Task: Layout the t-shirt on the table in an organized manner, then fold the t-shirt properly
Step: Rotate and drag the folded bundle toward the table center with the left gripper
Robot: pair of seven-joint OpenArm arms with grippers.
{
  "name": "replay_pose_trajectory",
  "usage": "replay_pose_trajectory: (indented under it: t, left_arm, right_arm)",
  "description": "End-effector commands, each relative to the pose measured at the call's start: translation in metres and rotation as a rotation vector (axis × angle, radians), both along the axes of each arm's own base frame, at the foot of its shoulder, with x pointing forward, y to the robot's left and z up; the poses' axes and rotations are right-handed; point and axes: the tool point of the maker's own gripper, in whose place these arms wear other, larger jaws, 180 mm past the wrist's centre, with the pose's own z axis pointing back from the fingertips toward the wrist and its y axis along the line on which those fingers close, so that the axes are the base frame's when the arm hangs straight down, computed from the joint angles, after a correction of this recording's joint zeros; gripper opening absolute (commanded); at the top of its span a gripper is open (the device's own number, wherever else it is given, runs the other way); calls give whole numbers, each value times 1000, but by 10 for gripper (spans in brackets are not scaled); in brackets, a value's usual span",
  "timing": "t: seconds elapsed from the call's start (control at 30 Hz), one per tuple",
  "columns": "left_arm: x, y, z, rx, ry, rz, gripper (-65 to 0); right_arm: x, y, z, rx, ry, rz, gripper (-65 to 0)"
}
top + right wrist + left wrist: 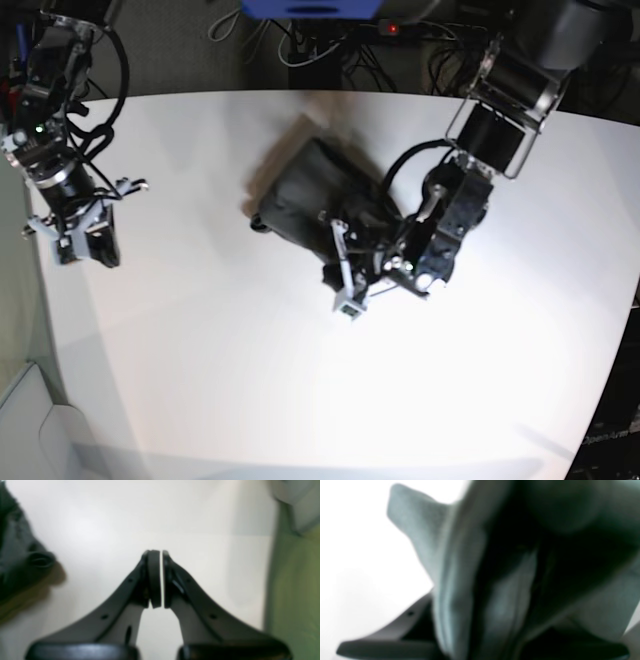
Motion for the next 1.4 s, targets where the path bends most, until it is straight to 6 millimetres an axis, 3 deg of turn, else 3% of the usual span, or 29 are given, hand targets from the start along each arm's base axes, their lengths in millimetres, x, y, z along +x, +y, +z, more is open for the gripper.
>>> replay_pose_trajectory:
  t: [0.0,0.23,0.6,0.87,1.17,1.37]
  left_arm:
    - [20,-9,14,1,-70,-17,-648]
    - [31,-67,8,58,-231,-289,-648]
    - [25,-123,4,114,-363,-575,-648]
    - [19,-134,5,128,-393,-656,-648]
    - [25,-134,10,170,-432,-689,-647]
    - [0,-131,-10,254,-368,-741,-646]
  right_arm:
    - [1,-13,13,-7,-35,-31,-646]
    - [-21,-61,8,-46,20,-171,-646]
    - [-36,-60,9,-77,37,-167,-646]
    - [-38,-58,6,-66,42,-170,-646]
    - [-38,-57,5,-64,42,-170,-646]
    - [-38,-57,5,-64,42,-170,-646]
